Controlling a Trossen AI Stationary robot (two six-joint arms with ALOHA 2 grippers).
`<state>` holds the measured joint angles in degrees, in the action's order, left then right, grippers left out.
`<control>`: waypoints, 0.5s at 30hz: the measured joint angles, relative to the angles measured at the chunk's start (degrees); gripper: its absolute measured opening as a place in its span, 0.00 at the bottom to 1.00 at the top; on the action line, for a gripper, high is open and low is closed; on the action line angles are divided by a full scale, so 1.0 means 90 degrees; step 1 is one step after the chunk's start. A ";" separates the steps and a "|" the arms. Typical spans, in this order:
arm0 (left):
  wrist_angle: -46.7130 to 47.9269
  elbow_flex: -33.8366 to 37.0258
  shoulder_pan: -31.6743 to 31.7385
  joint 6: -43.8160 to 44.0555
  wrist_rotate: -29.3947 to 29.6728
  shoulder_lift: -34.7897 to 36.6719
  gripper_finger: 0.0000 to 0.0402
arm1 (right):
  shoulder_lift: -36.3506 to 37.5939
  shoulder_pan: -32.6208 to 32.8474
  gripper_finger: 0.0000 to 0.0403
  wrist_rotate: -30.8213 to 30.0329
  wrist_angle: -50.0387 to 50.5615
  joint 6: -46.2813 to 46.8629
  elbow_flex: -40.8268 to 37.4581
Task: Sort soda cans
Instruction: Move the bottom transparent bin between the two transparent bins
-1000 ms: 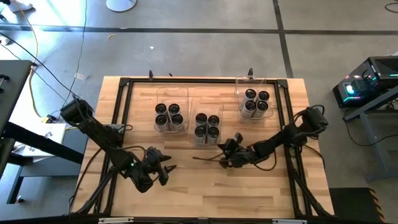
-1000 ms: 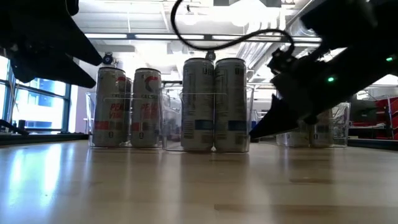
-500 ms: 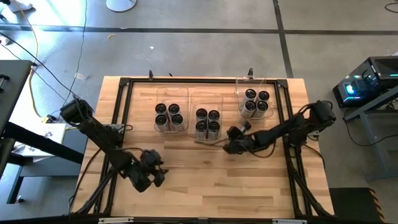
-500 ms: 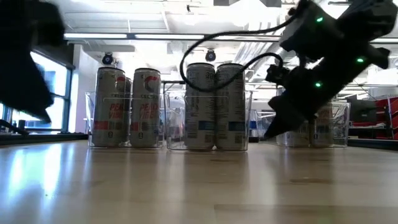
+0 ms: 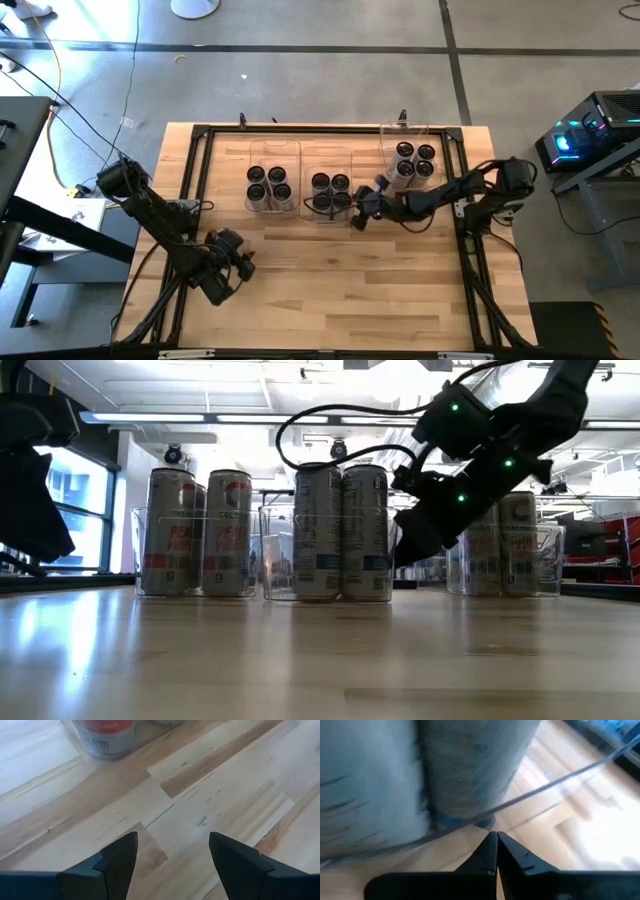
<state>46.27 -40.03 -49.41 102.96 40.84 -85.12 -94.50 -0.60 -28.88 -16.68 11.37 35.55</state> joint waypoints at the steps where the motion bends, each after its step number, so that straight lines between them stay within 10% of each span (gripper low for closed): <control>1: -0.0001 0.0000 0.0000 0.0000 0.0046 0.0000 0.60 | 0.0000 -0.0060 0.00 0.0072 -0.0068 -0.0103 0.0000; 15: 0.0215 0.0061 0.0034 0.0133 0.0480 0.0000 0.60 | -0.0002 -0.0434 0.00 0.0051 -0.0440 -0.0205 -0.0007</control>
<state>48.21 -39.48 -49.10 104.15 45.16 -85.12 -94.52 -4.51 -28.42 -20.64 9.53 35.48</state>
